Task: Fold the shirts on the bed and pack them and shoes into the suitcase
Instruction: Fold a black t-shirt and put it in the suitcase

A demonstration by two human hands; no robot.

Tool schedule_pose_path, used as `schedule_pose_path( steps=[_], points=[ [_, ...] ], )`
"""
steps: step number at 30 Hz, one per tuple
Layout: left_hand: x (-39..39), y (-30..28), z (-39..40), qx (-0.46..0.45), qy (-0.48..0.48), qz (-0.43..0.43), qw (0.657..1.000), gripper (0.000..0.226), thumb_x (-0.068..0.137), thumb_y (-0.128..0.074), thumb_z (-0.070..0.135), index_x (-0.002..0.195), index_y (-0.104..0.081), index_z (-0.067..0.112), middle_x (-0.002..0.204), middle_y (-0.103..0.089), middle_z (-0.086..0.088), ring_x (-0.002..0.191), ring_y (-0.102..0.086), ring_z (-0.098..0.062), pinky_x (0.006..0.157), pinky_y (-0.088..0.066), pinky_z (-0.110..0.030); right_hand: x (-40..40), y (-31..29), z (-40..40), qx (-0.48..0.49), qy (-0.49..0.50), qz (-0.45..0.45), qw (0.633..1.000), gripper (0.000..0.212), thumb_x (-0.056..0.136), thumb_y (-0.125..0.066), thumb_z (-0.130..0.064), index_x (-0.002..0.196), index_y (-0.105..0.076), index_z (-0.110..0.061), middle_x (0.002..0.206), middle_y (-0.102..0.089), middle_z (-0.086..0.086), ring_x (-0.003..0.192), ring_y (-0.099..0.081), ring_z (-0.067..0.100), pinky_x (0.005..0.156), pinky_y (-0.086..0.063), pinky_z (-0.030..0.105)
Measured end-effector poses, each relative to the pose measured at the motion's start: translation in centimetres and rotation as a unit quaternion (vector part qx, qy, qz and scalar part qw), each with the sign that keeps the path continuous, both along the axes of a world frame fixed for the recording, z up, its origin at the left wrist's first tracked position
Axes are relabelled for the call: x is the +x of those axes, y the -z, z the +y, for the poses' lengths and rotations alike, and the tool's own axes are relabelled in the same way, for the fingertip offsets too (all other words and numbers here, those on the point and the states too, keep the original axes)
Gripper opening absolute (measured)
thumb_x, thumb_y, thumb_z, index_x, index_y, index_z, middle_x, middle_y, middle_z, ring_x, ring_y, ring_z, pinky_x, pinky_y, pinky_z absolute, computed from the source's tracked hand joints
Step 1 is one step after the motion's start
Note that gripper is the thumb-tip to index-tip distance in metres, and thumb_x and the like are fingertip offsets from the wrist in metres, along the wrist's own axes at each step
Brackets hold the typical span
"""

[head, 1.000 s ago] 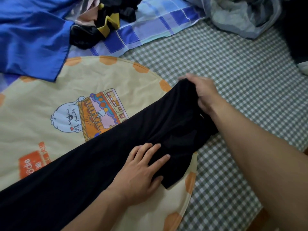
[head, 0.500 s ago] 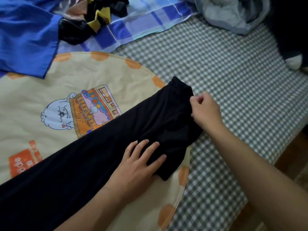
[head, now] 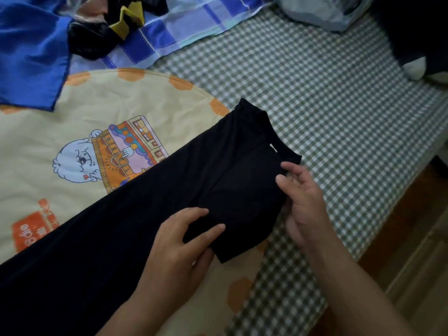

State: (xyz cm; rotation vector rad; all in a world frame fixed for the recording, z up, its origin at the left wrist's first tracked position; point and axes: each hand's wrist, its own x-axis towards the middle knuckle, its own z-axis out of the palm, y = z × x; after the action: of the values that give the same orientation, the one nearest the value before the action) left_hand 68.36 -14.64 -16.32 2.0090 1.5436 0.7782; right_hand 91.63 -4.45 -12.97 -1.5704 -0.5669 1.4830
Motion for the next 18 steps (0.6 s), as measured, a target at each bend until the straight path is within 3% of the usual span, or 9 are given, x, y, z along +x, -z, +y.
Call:
schedule_pose_path(
  steps=[2, 5, 8, 10, 15, 18],
  points=[
    [0.0, 1.9, 0.0, -0.037, 0.038, 0.017, 0.998, 0.035, 0.092, -0.057, 0.023, 0.122, -0.075, 0.027, 0.14, -0.057, -0.009, 0.136, -0.049, -0.028, 0.104, -0.046, -0.048, -1.0, 0.4, -0.5, -0.101, 0.03, 0.065, 0.992, 0.023, 0.099, -0.06, -0.027, 0.117, -0.065, -0.013, 0.112, -0.073, 0.005, 0.104, -0.07, 0.02, 0.083, -0.057, 0.034],
    [0.3, 3.8, 0.3, -0.066, 0.081, 0.046, 0.993, 0.036, 0.091, -0.055, 0.03, 0.121, -0.074, 0.034, 0.139, -0.06, -0.003, 0.138, -0.048, -0.026, 0.103, -0.045, -0.051, -1.0, 0.6, -1.1, -0.214, 0.003, 0.066, 0.975, 0.037, 0.097, -0.058, -0.047, 0.117, -0.069, -0.018, 0.113, -0.075, 0.005, 0.104, -0.072, 0.022, 0.08, -0.056, 0.037],
    [0.2, 3.6, 0.6, -0.077, 0.074, 0.009, 0.994, 0.037, 0.091, -0.054, 0.032, 0.122, -0.073, 0.038, 0.138, -0.061, 0.004, 0.138, -0.048, -0.021, 0.105, -0.042, -0.045, -0.2, -0.5, -1.4, -0.225, -0.022, 0.168, 0.959, 0.044, 0.098, -0.057, -0.042, 0.131, -0.067, -0.015, 0.131, -0.067, 0.014, 0.123, -0.063, 0.031, 0.098, -0.054, 0.046],
    [0.1, 3.1, 0.6, -0.079, 0.076, -0.028, 0.994, 0.037, 0.091, -0.054, 0.03, 0.122, -0.073, 0.038, 0.138, -0.061, 0.006, 0.139, -0.048, -0.018, 0.106, -0.042, -0.044, -0.4, -1.0, -1.6, -0.241, -0.034, 0.209, 0.947, 0.043, 0.099, -0.056, -0.034, 0.132, -0.065, -0.007, 0.132, -0.065, 0.018, 0.121, -0.064, 0.033, 0.1, -0.054, 0.048],
    [-0.3, 2.3, 0.7, -0.057, 0.094, -0.029, 0.994, 0.036, 0.093, -0.053, 0.03, 0.122, -0.073, 0.038, 0.139, -0.06, 0.009, 0.141, -0.045, -0.018, 0.112, -0.038, -0.041, 0.2, -1.2, -1.7, -0.133, 0.005, 0.143, 0.981, 0.04, 0.092, -0.062, -0.011, 0.131, -0.062, -0.003, 0.128, -0.068, 0.016, 0.118, -0.067, 0.03, 0.1, -0.051, 0.044],
    [-0.3, 2.3, 0.6, -0.059, 0.107, -0.009, 0.992, 0.035, 0.093, -0.053, 0.031, 0.122, -0.073, 0.036, 0.139, -0.061, 0.008, 0.14, -0.047, -0.021, 0.11, -0.041, -0.045, 1.3, -0.8, -2.8, -0.121, -0.015, 0.042, 0.992, 0.031, 0.094, -0.063, -0.008, 0.124, -0.064, -0.005, 0.121, -0.072, 0.012, 0.111, -0.07, 0.025, 0.093, -0.056, 0.041]
  ],
)
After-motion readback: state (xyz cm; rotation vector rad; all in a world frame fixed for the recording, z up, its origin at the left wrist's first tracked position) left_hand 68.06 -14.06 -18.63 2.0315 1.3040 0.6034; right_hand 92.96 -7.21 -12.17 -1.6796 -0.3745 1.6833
